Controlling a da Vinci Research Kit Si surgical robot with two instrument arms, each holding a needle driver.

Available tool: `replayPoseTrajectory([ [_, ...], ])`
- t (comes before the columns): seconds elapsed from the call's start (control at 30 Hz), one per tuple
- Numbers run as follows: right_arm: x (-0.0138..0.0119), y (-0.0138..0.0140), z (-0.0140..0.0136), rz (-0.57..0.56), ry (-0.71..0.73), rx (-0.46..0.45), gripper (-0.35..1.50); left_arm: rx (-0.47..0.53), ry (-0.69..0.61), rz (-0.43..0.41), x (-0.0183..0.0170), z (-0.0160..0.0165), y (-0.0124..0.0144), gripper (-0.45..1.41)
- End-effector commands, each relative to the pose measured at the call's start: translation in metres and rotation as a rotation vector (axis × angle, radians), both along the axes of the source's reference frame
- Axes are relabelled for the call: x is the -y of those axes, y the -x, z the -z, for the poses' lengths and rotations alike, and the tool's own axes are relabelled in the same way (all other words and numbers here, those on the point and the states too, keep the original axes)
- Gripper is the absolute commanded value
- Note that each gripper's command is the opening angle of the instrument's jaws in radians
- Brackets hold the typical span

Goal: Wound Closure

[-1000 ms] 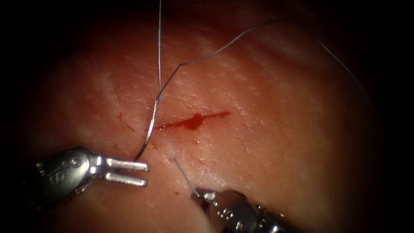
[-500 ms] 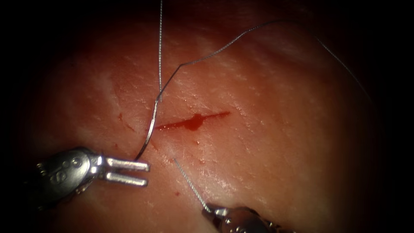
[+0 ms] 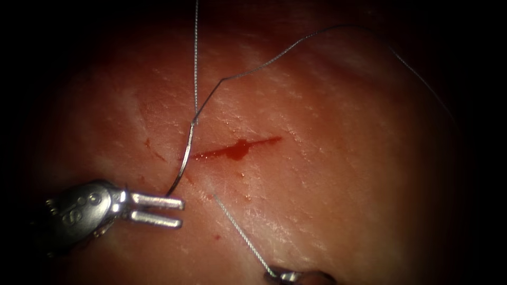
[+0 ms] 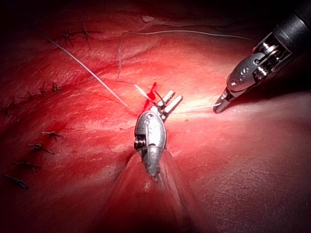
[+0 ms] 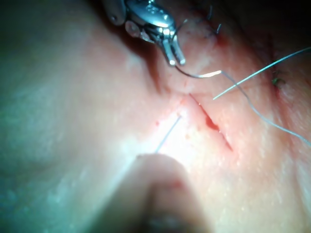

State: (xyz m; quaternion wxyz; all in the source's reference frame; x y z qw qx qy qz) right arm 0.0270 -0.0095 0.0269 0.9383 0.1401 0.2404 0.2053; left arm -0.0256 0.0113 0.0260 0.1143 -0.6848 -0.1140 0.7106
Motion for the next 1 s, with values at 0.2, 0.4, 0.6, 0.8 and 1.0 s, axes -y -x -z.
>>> replayPoseTrajectory([
  [0.2,0.0005,0.0013,-0.0005,0.002,-0.017,0.004,-0.35,0.001,0.001,-0.001,-0.0001,-0.0007,0.0005,-0.45],
  [0.4,0.0014,0.0032,-0.0007,0.000,-0.044,0.014,-0.35,-0.001,0.000,-0.003,-0.0001,-0.0006,0.0005,-0.45],
  [0.6,0.0018,0.0053,-0.0007,-0.005,-0.058,0.027,-0.35,-0.001,0.001,-0.003,-0.0001,-0.0006,0.0005,-0.45],
  [0.8,0.0023,0.0066,-0.0009,-0.004,-0.066,0.043,-0.35,-0.001,0.001,-0.003,0.0000,-0.0006,0.0005,-0.45],
  [1.0,0.0030,0.0071,-0.0011,0.006,-0.070,0.054,-0.35,-0.001,0.001,-0.003,0.0000,-0.0006,0.0005,-0.45],
])
